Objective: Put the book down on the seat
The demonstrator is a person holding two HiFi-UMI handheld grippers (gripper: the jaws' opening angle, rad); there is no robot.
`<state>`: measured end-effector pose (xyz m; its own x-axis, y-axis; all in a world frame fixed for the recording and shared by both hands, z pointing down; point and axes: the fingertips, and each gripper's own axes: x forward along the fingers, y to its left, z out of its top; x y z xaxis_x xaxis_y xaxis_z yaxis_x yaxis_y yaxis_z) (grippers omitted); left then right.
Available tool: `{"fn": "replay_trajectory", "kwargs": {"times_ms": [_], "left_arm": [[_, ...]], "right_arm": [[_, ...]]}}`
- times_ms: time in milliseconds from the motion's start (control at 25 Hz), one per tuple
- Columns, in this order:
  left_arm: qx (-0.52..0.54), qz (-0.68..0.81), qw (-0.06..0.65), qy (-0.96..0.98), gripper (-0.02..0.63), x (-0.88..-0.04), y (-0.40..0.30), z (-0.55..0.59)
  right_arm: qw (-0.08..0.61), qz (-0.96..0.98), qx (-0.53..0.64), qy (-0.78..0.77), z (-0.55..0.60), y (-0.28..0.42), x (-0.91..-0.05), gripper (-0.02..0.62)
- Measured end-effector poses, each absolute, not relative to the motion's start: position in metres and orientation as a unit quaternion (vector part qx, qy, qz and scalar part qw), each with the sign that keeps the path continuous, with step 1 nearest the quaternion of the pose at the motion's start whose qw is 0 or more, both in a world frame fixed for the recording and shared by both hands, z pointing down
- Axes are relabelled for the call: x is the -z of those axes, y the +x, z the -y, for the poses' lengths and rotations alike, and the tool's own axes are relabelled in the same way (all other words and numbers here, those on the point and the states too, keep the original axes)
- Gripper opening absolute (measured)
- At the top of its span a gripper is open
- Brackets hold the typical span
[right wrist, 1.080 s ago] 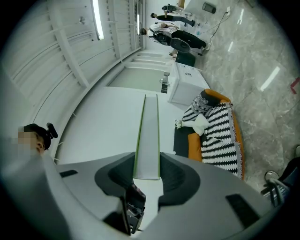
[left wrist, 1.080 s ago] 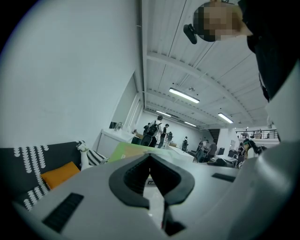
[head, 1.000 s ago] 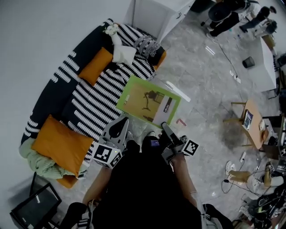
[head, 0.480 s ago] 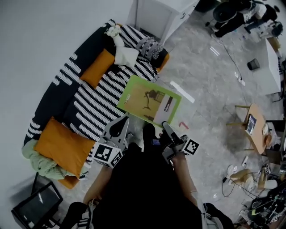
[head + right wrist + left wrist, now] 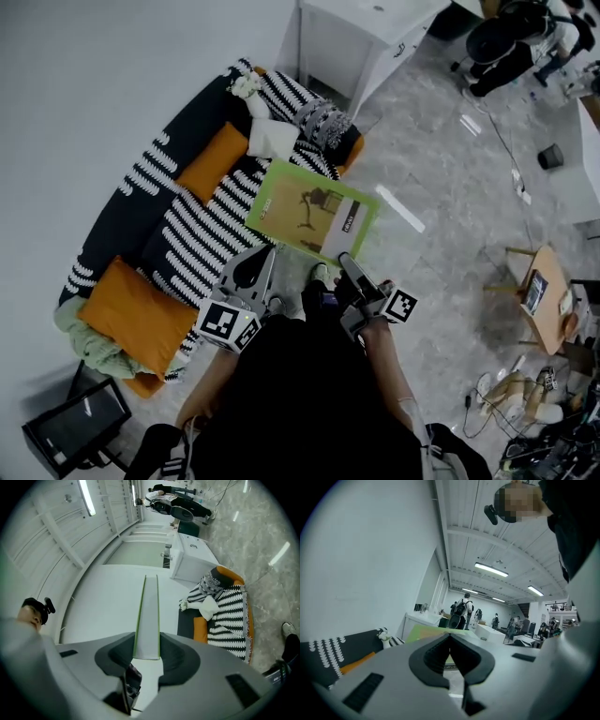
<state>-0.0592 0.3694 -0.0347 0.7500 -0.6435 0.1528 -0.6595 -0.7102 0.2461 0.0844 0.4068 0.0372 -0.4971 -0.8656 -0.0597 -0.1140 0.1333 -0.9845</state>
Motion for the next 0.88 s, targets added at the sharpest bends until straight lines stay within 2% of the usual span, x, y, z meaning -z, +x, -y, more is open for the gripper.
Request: {"fn": "replay_trajectory", "kwargs": {"times_ms": [440, 880], "left_arm": [[-0.032, 0.407, 0.148, 0.901, 0.012, 0.03, -0.017, -0.337], [-0.046, 0.446, 0.147, 0.882, 0.012, 0.022, -0.029, -0.337]], "right_arm": [[0.309, -0.679, 0.575, -0.336, -0.366, 0.136, -0.052, 0.156], [0.291, -0.679, 0.597, -0.314, -0.344, 0.135, -0.067, 0.156]]}}
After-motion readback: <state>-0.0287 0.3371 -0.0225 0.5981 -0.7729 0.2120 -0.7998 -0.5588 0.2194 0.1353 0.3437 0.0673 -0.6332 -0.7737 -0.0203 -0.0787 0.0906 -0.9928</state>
